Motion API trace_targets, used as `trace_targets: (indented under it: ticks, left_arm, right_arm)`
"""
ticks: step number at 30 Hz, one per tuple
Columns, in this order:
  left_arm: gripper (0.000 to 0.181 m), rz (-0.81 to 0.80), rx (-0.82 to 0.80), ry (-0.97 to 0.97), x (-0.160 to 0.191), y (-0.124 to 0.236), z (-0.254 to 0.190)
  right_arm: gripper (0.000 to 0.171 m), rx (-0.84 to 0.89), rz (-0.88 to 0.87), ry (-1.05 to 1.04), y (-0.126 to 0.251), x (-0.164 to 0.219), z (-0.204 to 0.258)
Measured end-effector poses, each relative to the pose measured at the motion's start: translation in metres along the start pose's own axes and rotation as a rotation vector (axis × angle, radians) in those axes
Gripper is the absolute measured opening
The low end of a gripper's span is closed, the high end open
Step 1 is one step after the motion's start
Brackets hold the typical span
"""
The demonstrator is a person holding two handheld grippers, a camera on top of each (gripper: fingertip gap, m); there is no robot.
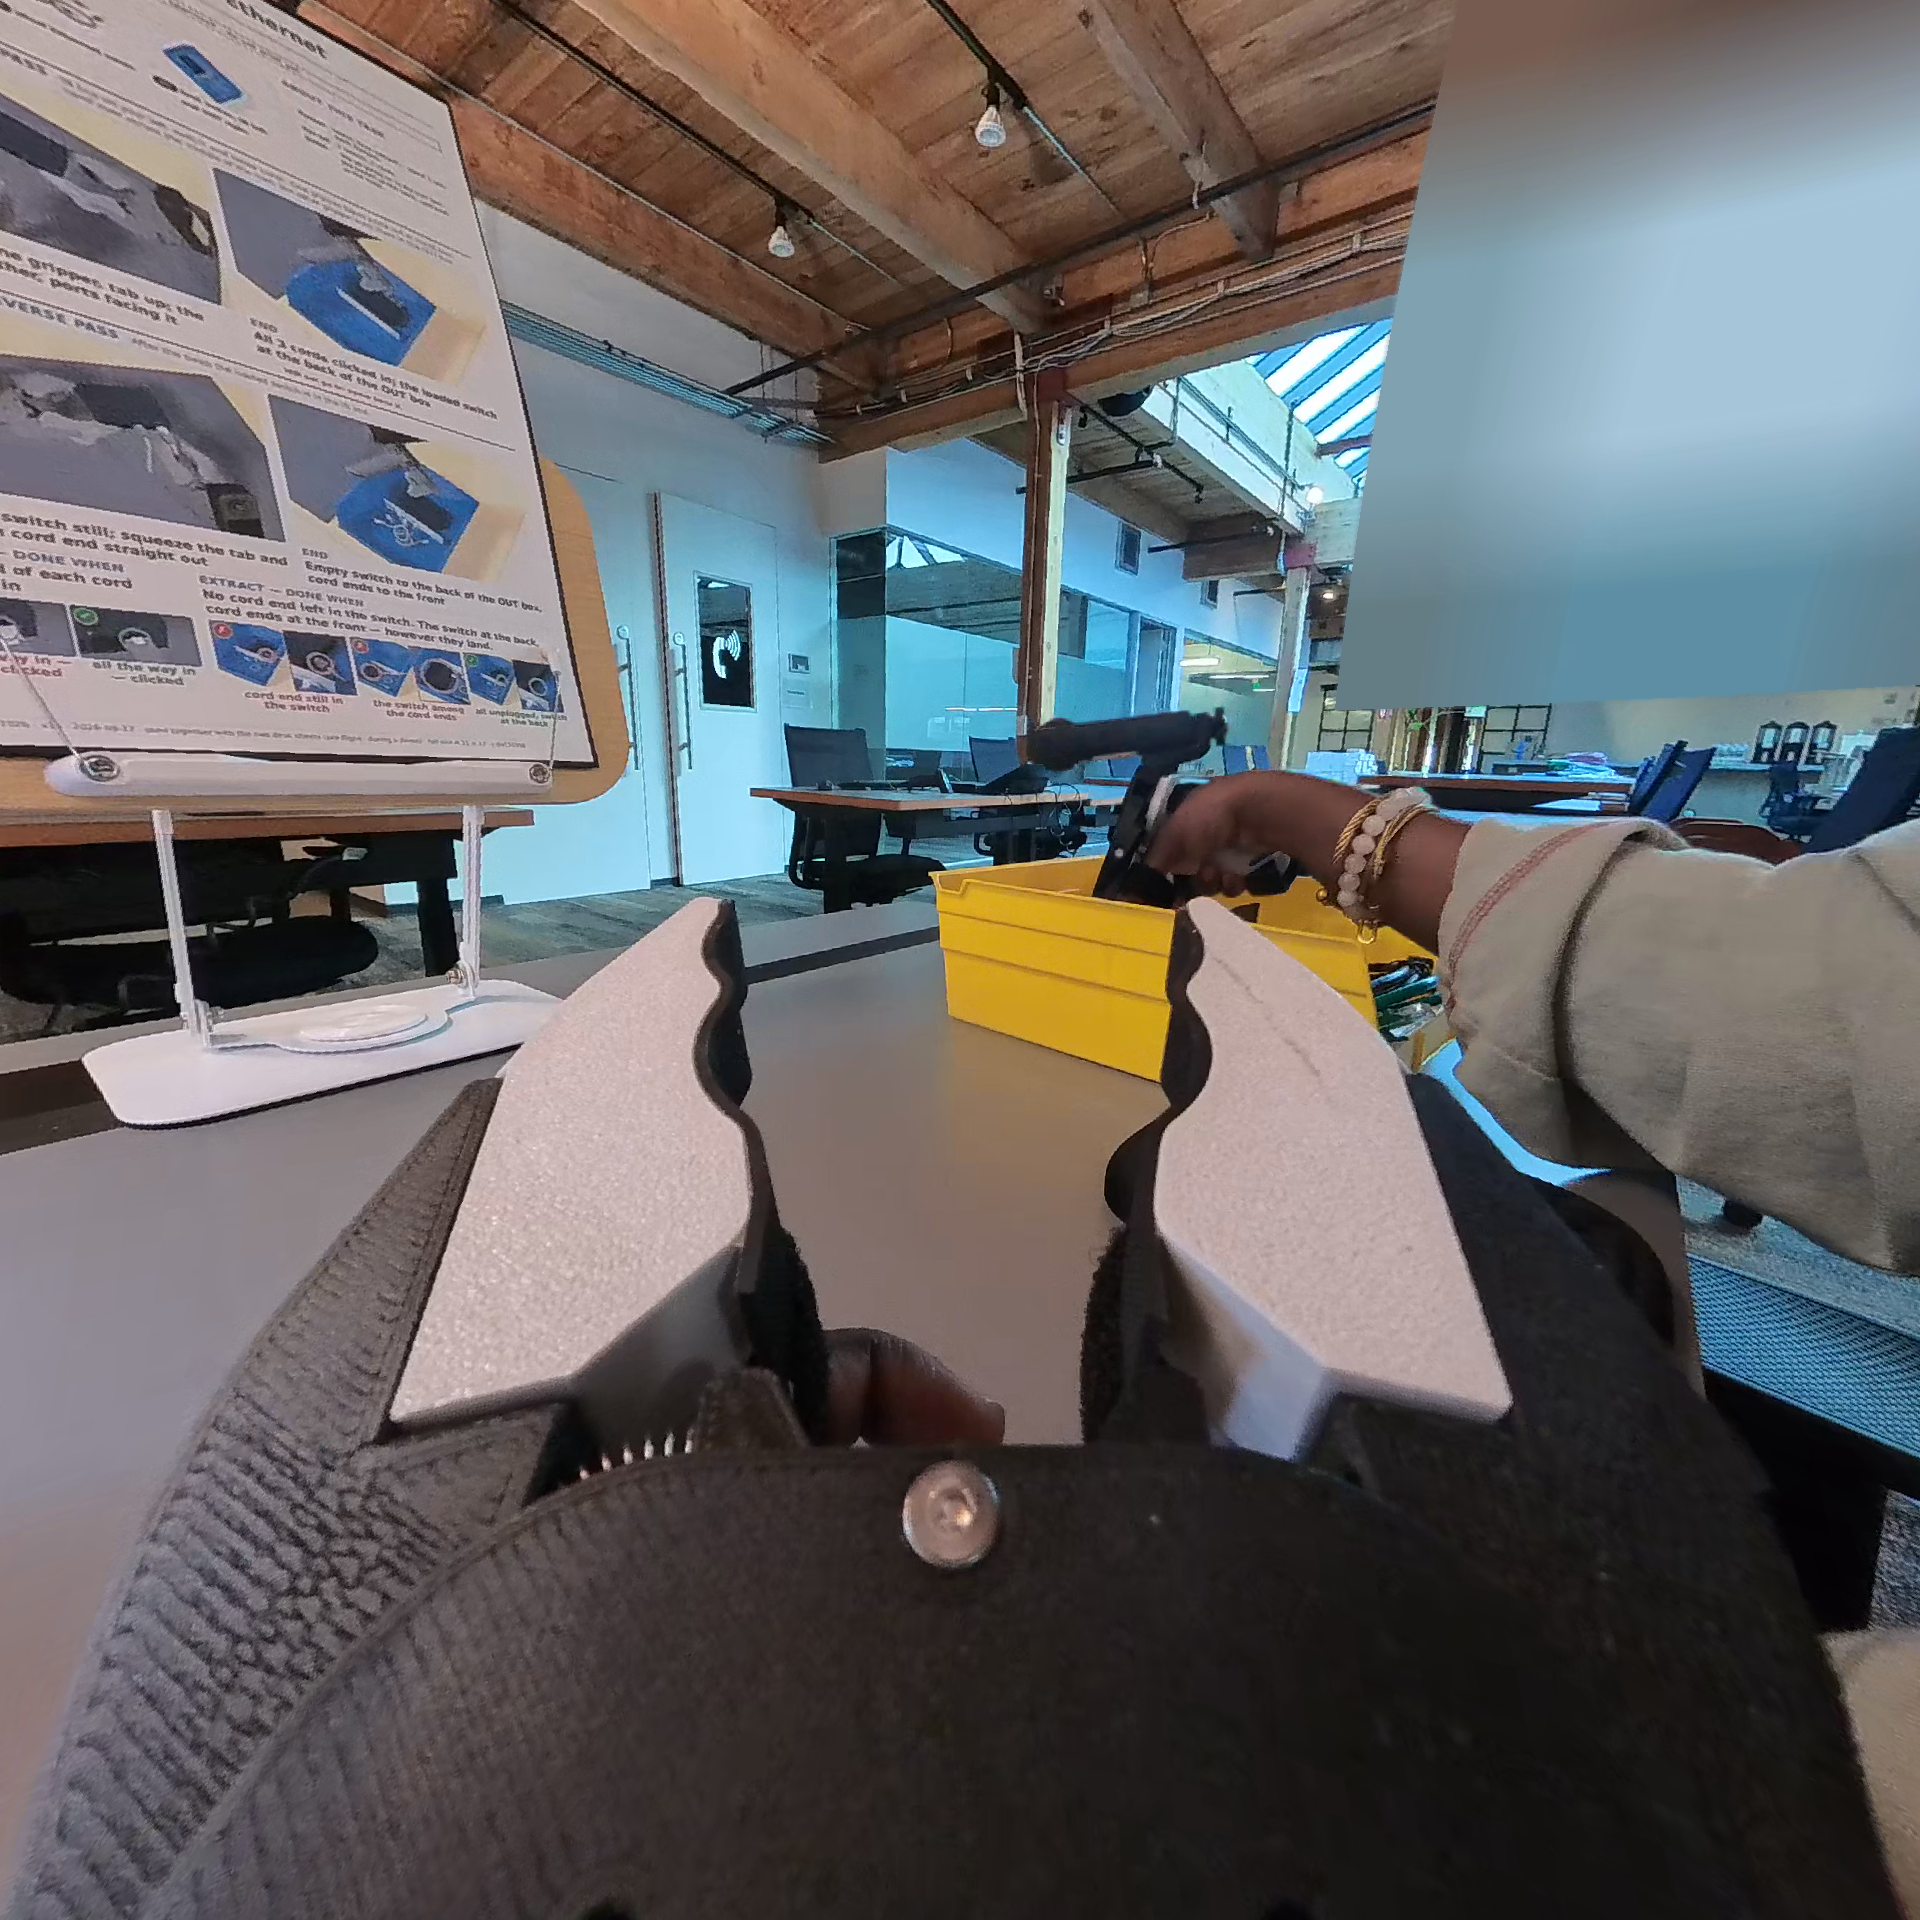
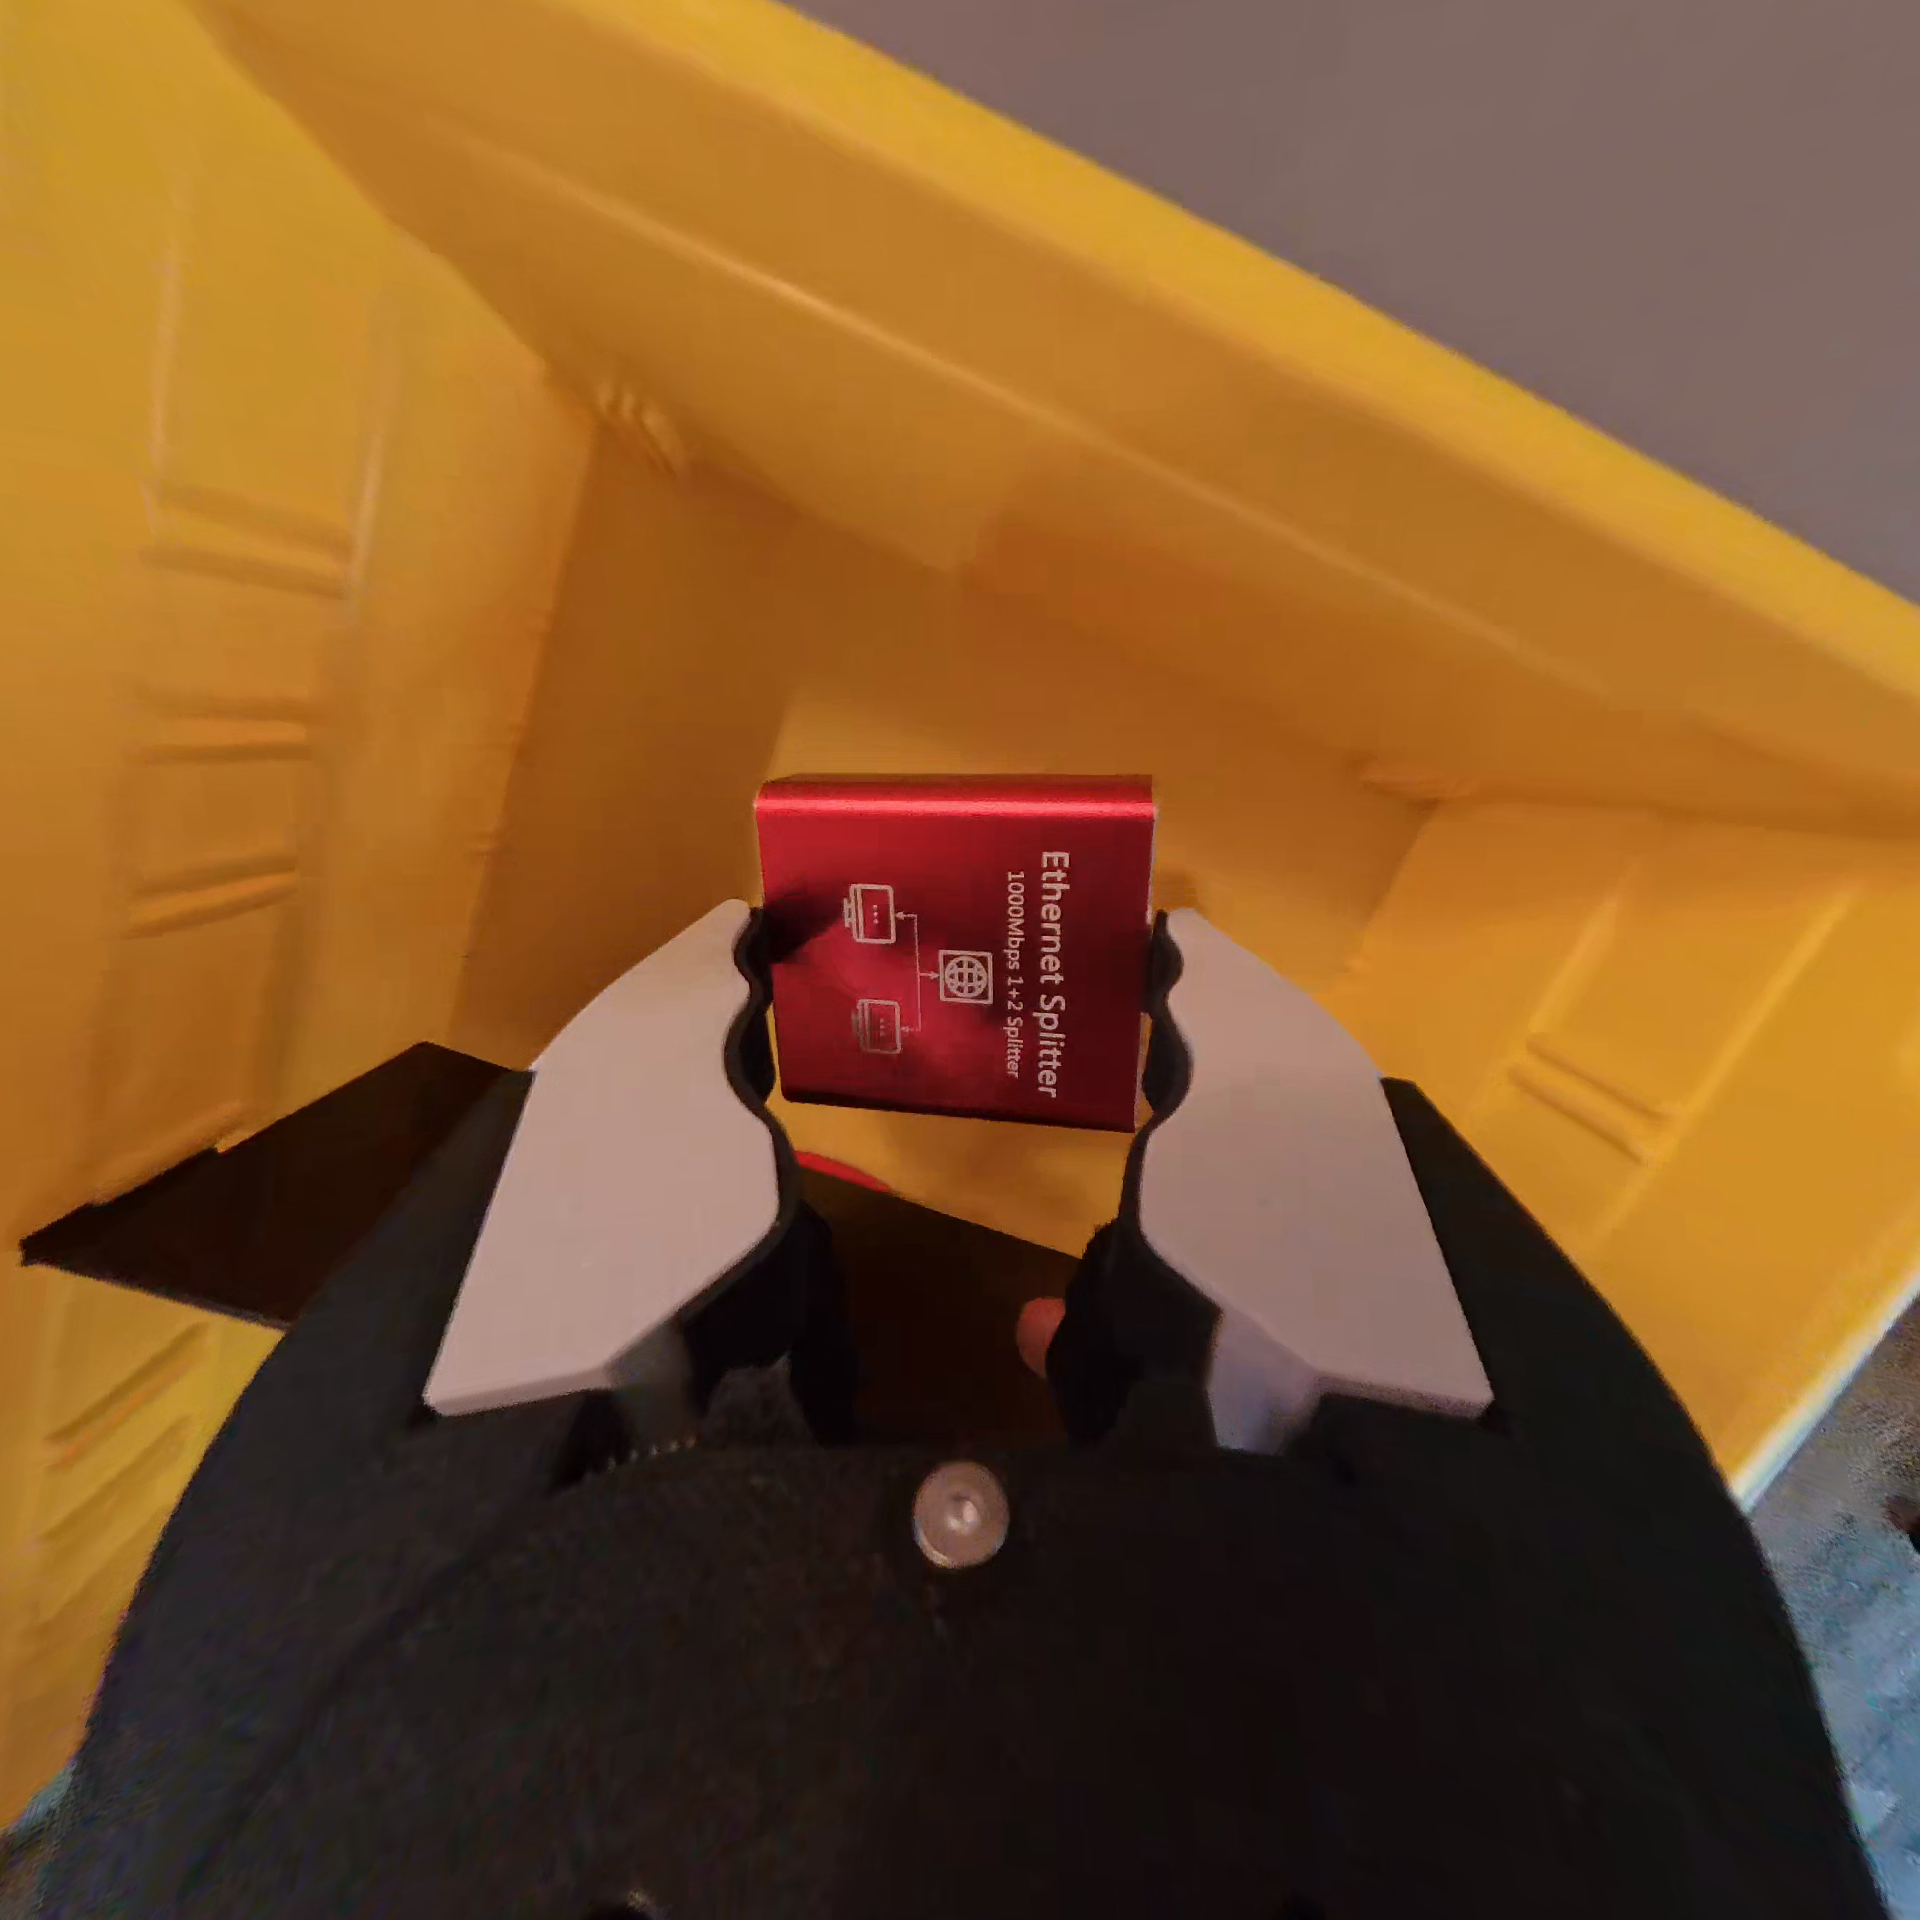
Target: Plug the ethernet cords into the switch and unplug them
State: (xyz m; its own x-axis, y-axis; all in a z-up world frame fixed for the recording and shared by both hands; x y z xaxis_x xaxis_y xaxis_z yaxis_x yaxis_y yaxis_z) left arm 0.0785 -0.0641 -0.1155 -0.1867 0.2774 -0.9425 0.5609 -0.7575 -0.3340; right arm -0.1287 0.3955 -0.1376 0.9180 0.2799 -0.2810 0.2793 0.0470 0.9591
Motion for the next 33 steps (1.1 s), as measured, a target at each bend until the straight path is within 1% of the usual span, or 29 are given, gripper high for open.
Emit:
trace_targets:
  ticks: [1,4,5,6,7,9,11,14,17,18,21,23,25,26,28,29,31,33]
  left_arm:
    - [0.078,0.0,0.0,-0.002,0.0,0.0,0.0]
    - [0.078,0.001,0.001,-0.002,0.0,0.0,0.0]
    - [0.078,0.001,0.001,-0.002,0.0,0.0,0.0]
    - [0.078,0.0,0.001,-0.001,0.0,0.0,0.0]
    - [0.078,0.0,0.001,-0.001,0.0,0.0,0.0]
    - [0.078,0.0,0.0,-0.001,0.0,0.0,0.0]
    - [0.078,0.0,0.001,-0.004,0.0,0.0,0.0]
    - [0.078,0.003,0.002,-0.014,0.0,-0.001,-0.001]
    - [0.078,0.037,0.008,-0.043,-0.002,0.0,-0.003]
    - [0.078,0.076,0.004,-0.066,-0.005,0.0,-0.003]
    - [0.074,0.203,-0.124,-0.17,-0.032,0.009,0.009]
    - [0.074,0.282,-0.206,-0.257,-0.06,0.023,0.018]
    - [0.074,0.394,-0.223,-0.364,-0.084,0.042,0.023]
    - [0.074,0.471,-0.227,-0.393,-0.091,0.054,0.026]
    - [0.079,0.656,-0.266,-0.423,-0.098,0.079,0.036]
    - [0.08,0.743,-0.291,-0.431,-0.098,0.092,0.043]
    - [0.08,0.881,-0.333,-0.41,-0.092,0.115,0.057]
    - [0.08,0.97,-0.355,-0.343,-0.081,0.131,0.073]
  right_arm:
    - [0.07,0.003,0.006,-0.004,-0.002,0.0,0.0]
    - [0.072,0.02,0.014,-0.004,-0.002,0.002,-0.001]
    - [0.083,0.03,-0.004,-0.003,0.001,0.002,0.0]
    - [0.083,0.045,-0.028,-0.002,0.007,0.001,0.0]
    - [0.079,0.064,-0.059,0.001,0.014,0.001,0.001]
    - [0.08,0.101,-0.139,0.014,0.035,0.001,0.008]
    - [0.082,0.12,-0.26,0.043,0.064,0.008,0.023]
    - [0.085,0.083,-0.471,0.113,0.106,0.034,0.065]
    - [0.085,0.054,-0.552,0.185,0.121,0.081,0.106]
    - [0.084,0.05,-0.551,0.197,0.119,0.097,0.117]
    - [0.082,0.024,-0.517,0.212,0.101,0.133,0.142]
    - [0.083,0.012,-0.474,0.208,0.083,0.145,0.15]
    - [0.081,0.017,-0.459,0.228,0.065,0.148,0.152]
    - [0.077,0.022,-0.456,0.235,0.058,0.147,0.151]
    - [0.07,0.018,-0.481,0.265,0.051,0.144,0.152]
    - [0.061,0.014,-0.507,0.295,0.051,0.143,0.154]
    - [0.035,0.032,-0.521,0.337,0.049,0.141,0.156]
    - [0.033,0.069,-0.531,0.337,0.046,0.136,0.154]
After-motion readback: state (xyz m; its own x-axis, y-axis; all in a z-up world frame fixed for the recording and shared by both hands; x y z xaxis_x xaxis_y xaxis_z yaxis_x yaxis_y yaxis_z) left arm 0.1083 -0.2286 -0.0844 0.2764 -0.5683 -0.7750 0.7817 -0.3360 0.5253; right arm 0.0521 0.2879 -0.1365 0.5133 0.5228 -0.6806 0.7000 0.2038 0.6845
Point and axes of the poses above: each gripper's, where its closed fingertips meet, y back along the fingers, x out of its underside, z = x × y across the jaws, the point moved 8 cm from there along y, back along the fingers, and after that the axes turned 2 degrees about x, right-handed, at the moved point
